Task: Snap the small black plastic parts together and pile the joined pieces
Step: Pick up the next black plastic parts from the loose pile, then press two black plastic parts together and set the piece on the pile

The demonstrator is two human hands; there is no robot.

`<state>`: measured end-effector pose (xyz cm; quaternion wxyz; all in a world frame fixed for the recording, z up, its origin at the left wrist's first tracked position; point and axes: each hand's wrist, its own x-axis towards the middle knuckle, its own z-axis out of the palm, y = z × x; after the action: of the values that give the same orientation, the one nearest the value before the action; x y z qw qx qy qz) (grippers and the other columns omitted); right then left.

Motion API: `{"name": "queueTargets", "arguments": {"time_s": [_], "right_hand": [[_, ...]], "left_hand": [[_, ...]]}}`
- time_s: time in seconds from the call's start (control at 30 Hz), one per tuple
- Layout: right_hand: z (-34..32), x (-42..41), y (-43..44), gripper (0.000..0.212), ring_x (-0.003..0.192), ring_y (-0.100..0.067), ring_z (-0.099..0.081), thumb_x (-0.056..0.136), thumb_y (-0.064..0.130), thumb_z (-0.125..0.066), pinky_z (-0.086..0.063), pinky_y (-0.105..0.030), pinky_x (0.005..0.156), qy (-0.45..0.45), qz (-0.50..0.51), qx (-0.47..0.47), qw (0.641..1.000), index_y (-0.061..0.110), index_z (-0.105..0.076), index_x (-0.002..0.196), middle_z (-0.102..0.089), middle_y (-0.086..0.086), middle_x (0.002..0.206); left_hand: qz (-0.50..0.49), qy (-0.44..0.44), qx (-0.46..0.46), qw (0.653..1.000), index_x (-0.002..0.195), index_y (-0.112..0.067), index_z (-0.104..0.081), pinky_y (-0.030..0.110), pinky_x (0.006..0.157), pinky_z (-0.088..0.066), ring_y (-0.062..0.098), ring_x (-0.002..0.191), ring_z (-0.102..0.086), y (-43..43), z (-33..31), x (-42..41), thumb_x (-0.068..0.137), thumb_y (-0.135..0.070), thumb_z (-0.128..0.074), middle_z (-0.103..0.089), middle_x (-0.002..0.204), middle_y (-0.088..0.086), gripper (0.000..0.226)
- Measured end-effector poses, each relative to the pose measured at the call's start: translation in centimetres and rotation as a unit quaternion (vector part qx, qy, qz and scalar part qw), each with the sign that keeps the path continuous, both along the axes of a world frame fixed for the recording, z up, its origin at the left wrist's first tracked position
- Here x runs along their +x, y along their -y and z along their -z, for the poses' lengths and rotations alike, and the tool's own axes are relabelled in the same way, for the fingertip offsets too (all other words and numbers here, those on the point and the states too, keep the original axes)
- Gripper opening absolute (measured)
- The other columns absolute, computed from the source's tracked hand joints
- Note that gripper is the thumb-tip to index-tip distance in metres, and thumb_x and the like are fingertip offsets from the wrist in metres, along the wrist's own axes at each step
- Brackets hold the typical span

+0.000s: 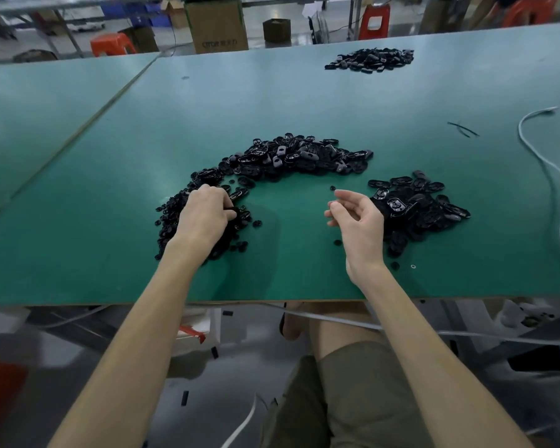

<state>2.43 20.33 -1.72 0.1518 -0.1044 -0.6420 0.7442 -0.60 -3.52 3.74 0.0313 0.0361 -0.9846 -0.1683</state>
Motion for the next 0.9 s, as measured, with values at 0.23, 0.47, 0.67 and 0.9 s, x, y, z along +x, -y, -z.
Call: {"name": "queueTargets", "arguments": {"time_s": [0.23, 0.47, 0.67, 0.9], "right_hand": [[-0.2, 0.2, 0.1, 0.017, 0.076, -0.006, -0.069, 0.098, 0.001, -0.064, -0.055, -0.021, 0.07, -0.01, -0.03, 0.018, 0.999, 0.013, -0.069, 0.11, -0.069, -0.002, 0.096], [-0.3, 0.4, 0.4, 0.032, 0.084, -0.011, -0.061, 0.094, 0.0, -0.071, -0.054, -0.026, 0.084, -0.049, -0.143, 0.108, 0.982, 0.021, -0.074, 0.118, -0.064, -0.001, 0.096], [-0.2, 0.3, 0.1, 0.022, 0.087, -0.007, -0.066, 0.09, 0.002, -0.077, -0.054, -0.023, 0.084, -0.06, -0.154, 0.093, 0.982, 0.014, -0.075, 0.108, -0.074, -0.004, 0.096], [0.3, 0.0, 0.0, 0.007, 0.073, -0.011, -0.065, 0.098, 0.016, -0.071, -0.052, -0.023, 0.066, -0.042, -0.1, 0.038, 0.993, 0.011, -0.073, 0.095, -0.074, 0.001, 0.078]], "left_hand": [[0.007, -0.11, 0.078, 0.991, 0.1, -0.016, -0.078, 0.043, 0.09, -0.054, 0.023, 0.092, -0.066, -1.6, 0.1, 0.8, 0.093, -0.022, -0.076, -0.071, 0.099, 0.004, 0.009], [0.098, -0.038, 0.294, 0.95, 0.093, -0.014, -0.072, 0.021, 0.063, -0.054, 0.009, 0.06, -0.069, -6.3, -0.3, 1.4, 0.086, -0.019, -0.083, -0.075, 0.076, -0.003, 0.014], [0.146, 0.005, 0.32, 0.936, 0.09, -0.014, -0.069, 0.021, 0.059, -0.051, 0.013, 0.063, -0.073, -7.1, 0.0, 1.4, 0.092, -0.018, -0.078, -0.077, 0.076, 0.001, 0.01], [0.051, -0.073, 0.129, 0.988, 0.102, -0.016, -0.073, 0.034, 0.079, -0.054, 0.017, 0.083, -0.065, -3.6, 0.5, 1.1, 0.1, -0.02, -0.066, -0.07, 0.097, -0.001, 0.008]]}}
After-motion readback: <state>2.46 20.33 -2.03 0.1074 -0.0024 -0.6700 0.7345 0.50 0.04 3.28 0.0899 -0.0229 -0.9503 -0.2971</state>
